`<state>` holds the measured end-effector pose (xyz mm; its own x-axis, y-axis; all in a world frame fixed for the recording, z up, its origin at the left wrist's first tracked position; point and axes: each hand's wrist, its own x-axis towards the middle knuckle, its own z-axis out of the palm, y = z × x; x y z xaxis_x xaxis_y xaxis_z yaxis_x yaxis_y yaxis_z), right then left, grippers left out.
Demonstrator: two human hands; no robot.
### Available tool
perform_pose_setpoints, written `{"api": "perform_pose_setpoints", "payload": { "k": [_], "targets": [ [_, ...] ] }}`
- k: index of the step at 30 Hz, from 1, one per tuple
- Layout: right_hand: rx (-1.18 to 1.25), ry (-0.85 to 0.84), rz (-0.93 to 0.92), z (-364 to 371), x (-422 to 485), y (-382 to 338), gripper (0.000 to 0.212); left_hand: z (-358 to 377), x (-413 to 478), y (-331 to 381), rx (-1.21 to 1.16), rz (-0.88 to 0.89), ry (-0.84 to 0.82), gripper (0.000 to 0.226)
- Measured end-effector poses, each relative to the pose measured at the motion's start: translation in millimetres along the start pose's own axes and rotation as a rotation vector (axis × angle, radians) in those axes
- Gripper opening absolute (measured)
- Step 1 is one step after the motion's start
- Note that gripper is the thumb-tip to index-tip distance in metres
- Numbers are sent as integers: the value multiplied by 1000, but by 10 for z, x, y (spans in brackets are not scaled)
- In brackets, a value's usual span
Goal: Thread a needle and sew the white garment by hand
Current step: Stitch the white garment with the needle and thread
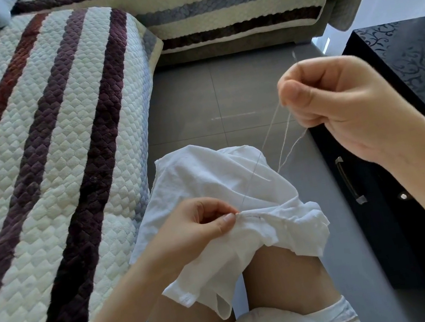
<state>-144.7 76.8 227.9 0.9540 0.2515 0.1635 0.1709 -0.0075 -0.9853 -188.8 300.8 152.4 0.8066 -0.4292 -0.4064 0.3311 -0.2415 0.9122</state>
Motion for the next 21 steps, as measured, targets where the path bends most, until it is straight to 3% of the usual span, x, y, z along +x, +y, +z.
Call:
{"api": "perform_pose_setpoints", "payload": {
  "k": [4, 7, 9, 11, 14, 17, 21],
  "targets": [
    [15, -77, -75, 43, -82, -77, 14, -3, 8, 23, -3, 13, 2, 15],
    [-197, -385, -94, 66, -171, -101, 16, 3, 14, 25, 5, 14, -10, 15],
    [-293, -516, -29, 51, -215, -64, 36, 3, 15, 29, -3, 21, -19, 15],
    [-437, -414, -10, 65, -235, 48, 51, 5, 12, 43, -16, 32, -24, 16],
    [-763, -163, -53, 144, -267, 303, 43, 9, 4, 61, -16, 55, -24, 17],
    [-693, -277, 84, 241, -355, 510, 39, 15, -1, 73, 29, 91, -29, 18],
    [-546, -370, 194, 267, -450, 648, 18, 9, -1, 55, 113, 105, 57, 10]
  ]
}}
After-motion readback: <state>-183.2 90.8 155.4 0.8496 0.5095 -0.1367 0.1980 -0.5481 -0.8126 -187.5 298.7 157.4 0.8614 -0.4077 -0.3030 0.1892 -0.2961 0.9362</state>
